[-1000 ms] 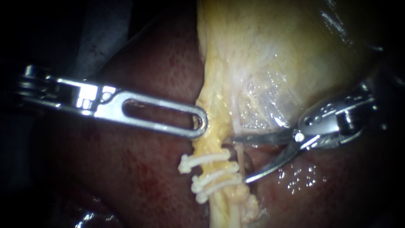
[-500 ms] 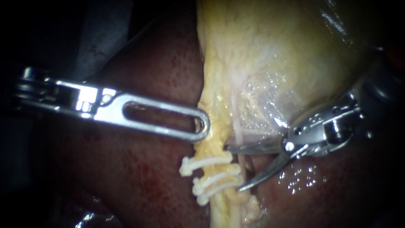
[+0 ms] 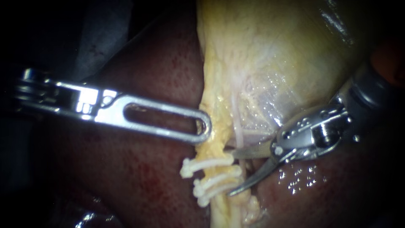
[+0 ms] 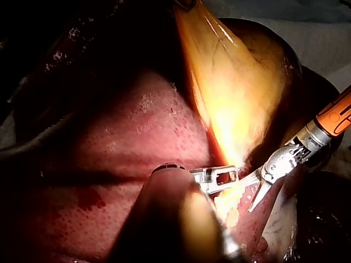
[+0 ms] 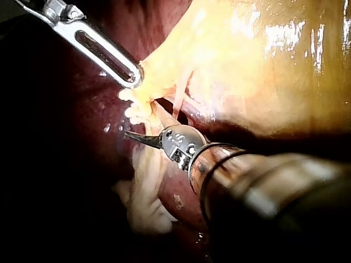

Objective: Go to the cutting position left tube

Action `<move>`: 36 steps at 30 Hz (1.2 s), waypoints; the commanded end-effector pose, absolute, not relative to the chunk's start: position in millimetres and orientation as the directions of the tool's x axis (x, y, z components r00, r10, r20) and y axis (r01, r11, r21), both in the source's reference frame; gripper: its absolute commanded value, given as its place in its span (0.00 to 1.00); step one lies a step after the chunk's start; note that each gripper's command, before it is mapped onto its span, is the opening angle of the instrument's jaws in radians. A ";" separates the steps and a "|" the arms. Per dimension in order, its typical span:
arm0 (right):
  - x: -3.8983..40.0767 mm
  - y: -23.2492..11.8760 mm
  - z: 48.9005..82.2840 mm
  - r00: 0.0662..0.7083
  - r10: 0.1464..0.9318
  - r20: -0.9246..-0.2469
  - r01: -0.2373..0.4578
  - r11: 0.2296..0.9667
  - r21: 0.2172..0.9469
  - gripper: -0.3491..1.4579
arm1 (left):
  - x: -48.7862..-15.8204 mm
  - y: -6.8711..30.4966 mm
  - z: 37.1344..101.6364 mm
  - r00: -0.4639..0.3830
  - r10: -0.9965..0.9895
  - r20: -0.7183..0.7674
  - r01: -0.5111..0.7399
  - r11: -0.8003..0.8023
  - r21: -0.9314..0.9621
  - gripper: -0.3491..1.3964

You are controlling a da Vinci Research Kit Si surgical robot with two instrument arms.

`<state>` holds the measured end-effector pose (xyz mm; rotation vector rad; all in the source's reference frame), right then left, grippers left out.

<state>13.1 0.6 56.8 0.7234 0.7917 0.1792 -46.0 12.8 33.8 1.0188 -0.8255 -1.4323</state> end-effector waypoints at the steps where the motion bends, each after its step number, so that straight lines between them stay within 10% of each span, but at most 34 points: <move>1: 13.2 0.6 56.8 0.702 0.404 -0.587 0.115 0.749 0.653 0.71 | -46.0 12.8 33.8 0.012 -0.991 -0.131 0.384 -0.116 0.916 0.00; 36: 15.5 -0.1 58.6 0.672 0.509 -0.538 0.052 0.692 0.720 0.62 | -46.5 12.8 33.9 0.012 -0.991 -0.131 0.384 -0.117 0.916 0.00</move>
